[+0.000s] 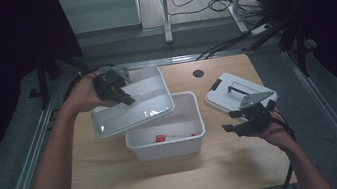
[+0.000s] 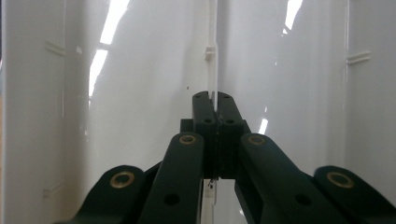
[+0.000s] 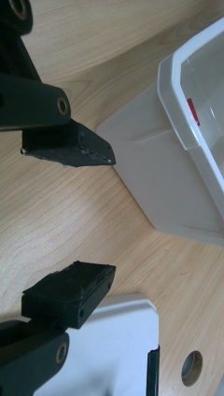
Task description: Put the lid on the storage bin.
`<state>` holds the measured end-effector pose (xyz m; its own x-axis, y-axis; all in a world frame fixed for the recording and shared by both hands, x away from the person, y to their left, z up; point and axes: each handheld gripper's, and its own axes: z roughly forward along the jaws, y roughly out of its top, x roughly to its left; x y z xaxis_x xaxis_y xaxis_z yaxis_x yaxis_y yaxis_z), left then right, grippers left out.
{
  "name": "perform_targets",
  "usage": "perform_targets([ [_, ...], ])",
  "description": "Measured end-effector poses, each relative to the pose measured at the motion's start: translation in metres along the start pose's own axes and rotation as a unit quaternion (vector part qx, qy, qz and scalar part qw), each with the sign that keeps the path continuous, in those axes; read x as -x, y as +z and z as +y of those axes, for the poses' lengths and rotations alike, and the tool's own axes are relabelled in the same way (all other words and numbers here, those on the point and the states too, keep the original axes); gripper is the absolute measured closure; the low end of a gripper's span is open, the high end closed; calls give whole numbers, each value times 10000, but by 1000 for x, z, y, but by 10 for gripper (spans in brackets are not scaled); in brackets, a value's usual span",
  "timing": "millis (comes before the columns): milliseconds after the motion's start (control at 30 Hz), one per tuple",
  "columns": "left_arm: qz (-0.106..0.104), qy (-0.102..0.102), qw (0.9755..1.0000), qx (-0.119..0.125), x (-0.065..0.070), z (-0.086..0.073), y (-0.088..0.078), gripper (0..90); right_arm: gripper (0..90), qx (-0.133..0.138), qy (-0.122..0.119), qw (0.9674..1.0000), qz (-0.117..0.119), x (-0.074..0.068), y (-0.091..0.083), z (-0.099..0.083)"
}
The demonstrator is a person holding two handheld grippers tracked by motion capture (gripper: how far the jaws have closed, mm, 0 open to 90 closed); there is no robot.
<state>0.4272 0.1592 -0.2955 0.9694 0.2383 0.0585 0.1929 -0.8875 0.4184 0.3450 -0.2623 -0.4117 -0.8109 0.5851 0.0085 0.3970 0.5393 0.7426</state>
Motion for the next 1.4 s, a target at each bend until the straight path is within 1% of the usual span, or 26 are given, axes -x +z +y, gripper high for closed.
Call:
perform_targets([
  [267, -57, 41, 10000, 5, 2, 8, 9, 897, 398, -28, 2, 10000, -13, 1, 0, -2],
  [400, -81, 104, 9999, -29, 3, 13, 12, 897, 399, -34, 26, 10000, -22, 1, -1, -3],
  [667, -134, 194, 9997, 82, 7, 19, 17, 897, 399, -46, 47, 10000, -39, 2, -1, -4],
  [767, -173, 216, 9996, 63, 7, 22, 21, 897, 399, -57, 53, 10000, -48, 3, -1, -5],
  [800, -177, 252, 9995, 37, 7, 23, 22, 897, 400, -58, 57, 10000, -44, 3, -1, -5],
  [867, -187, 223, 9996, 51, 8, 24, 24, 897, 400, -59, 54, 10000, -50, 3, -1, -6],
  [1167, -227, 281, 9993, 10, 9, 32, 31, 897, 400, -80, 82, 9999, -69, 4, -1, -7],
  [1400, -256, 329, 9991, 60, 10, 39, 36, 897, 400, -82, 109, 9999, -77, 5, -2, -9],
])
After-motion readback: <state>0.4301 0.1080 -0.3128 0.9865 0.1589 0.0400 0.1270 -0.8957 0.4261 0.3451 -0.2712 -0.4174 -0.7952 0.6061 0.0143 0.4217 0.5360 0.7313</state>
